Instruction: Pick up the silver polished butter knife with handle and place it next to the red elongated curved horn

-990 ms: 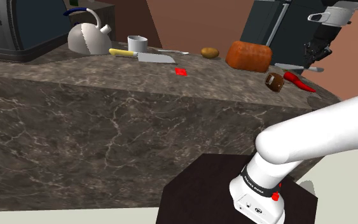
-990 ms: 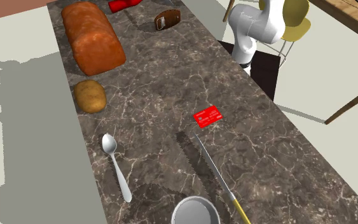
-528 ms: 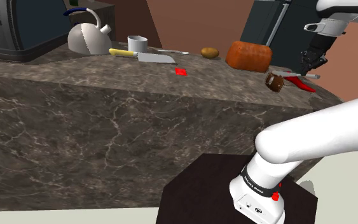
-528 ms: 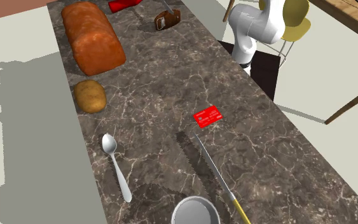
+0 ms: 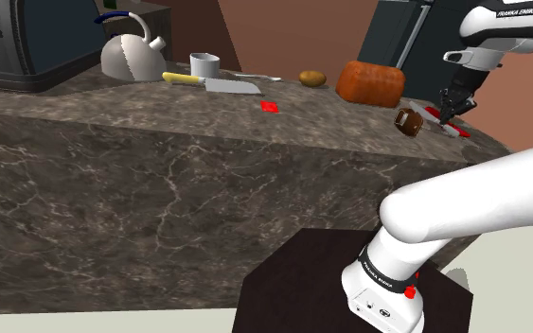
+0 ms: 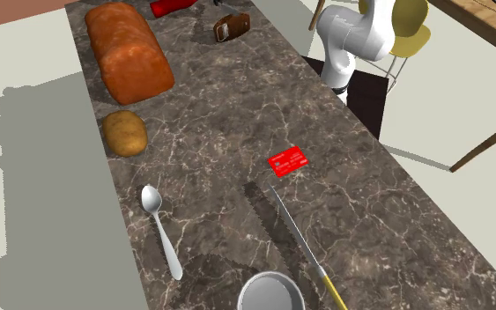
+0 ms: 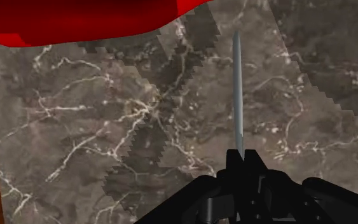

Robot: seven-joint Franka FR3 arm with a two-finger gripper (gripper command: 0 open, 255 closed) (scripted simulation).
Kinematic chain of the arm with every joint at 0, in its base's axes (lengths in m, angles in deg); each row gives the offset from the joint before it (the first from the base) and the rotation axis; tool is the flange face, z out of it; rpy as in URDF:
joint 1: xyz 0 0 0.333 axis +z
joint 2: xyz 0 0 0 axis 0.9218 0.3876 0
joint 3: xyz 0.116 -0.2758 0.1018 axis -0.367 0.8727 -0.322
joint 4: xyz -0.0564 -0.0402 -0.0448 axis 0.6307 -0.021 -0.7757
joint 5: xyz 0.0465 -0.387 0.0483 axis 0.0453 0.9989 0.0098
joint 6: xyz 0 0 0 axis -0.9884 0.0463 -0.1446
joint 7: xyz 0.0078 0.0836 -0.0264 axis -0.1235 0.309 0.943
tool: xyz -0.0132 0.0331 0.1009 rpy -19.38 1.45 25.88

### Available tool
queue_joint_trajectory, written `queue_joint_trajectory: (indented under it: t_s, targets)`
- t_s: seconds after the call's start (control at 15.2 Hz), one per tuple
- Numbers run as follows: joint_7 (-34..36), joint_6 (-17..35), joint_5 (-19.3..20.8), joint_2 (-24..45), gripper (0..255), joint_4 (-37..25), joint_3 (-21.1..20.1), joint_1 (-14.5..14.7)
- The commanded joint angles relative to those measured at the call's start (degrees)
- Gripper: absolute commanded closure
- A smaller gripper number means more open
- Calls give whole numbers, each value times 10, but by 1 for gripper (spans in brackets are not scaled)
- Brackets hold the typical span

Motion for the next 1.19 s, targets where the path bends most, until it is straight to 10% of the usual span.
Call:
queue_joint_trajectory:
  t_s: [0.0, 0.66, 0.73, 1.12]
  targets:
    - [3, 13, 4, -2, 255, 16, 3, -2]
    - [5, 28, 7, -2, 255, 31, 8, -3]
    - [5, 27, 8, -4, 0, 31, 7, -4]
    - [3, 10, 3, -2, 0, 13, 1, -2]
